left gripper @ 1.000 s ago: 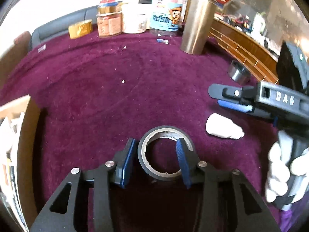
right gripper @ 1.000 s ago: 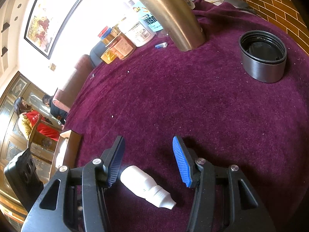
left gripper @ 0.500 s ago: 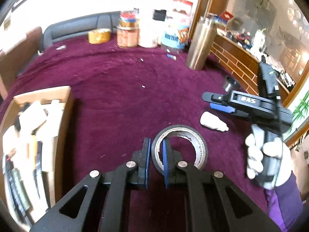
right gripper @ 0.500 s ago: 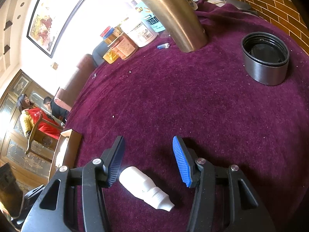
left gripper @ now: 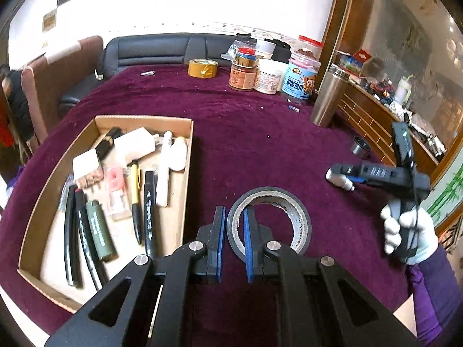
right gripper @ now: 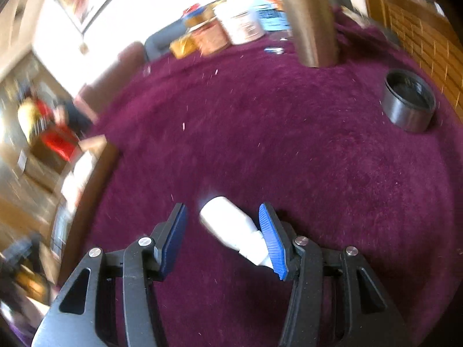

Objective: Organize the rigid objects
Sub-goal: 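Grasp the black tape roll with the left gripper while the right gripper holds the white bottle, then carry the tape roll and white bottle over the tray with both grippers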

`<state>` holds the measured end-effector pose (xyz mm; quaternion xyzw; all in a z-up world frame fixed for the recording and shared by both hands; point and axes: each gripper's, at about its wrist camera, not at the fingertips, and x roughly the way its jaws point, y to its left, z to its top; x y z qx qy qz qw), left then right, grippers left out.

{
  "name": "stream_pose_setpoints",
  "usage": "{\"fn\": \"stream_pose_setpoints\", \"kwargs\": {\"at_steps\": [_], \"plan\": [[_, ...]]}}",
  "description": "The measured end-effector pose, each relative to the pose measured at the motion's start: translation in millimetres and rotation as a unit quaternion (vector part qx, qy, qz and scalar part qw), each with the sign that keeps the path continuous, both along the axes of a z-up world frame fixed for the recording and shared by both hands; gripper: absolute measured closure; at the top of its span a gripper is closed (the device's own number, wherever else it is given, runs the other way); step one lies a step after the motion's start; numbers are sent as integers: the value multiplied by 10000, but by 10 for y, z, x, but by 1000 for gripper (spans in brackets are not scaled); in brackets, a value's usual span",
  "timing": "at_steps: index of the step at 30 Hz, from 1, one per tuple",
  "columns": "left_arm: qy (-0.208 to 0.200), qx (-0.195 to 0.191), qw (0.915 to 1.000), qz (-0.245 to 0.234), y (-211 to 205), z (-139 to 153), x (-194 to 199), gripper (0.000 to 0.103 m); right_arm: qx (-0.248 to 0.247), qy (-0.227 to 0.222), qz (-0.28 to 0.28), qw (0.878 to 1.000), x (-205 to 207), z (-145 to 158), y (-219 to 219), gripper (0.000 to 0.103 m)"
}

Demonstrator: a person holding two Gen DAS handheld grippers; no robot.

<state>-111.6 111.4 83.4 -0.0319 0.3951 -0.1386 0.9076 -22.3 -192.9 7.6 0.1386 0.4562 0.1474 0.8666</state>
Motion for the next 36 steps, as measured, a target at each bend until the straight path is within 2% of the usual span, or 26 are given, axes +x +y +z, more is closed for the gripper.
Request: {"fn": "stream_pose_setpoints", "kwargs": {"at_steps": [3,5,10,13,16,18,21,26,31,36], "plan": [[-3,-135,9999,60,127,13,-54,94,-720,-65,66,9974,-31,9,181,53],[-3,-238,9996,178,268,35,-99,94,-1016,-52,103,9948,-53,12,253,53],[-70,-385,9973,616,709,76,-241,94,-1191,-45,218,9926,-167,22,296,53],[-98,-399,9955,851,935,61,-303,94,-1478,-47,246,9887,-194,2,306,54],[-84,-468,9919,1178,1197,6,-325,94,-1771,-41,181,9840,-215,23,387,81],[-69,-529,9895,1346,1353,-39,-356,94,-1574,-11,184,9874,-245,54,376,81],[-81,-592,9866,1519,1523,-73,-388,94,-1533,-83,114,9881,-299,120,414,81],[-34,-651,9852,1586,1652,-152,-400,94,-944,-233,276,9949,-380,336,583,81],[60,-752,9865,1454,1613,-235,-372,94,-499,-330,889,9942,-481,555,1098,81],[71,-745,9880,1349,1573,-266,-369,94,16,-217,1739,9845,-580,627,1848,80]]}}
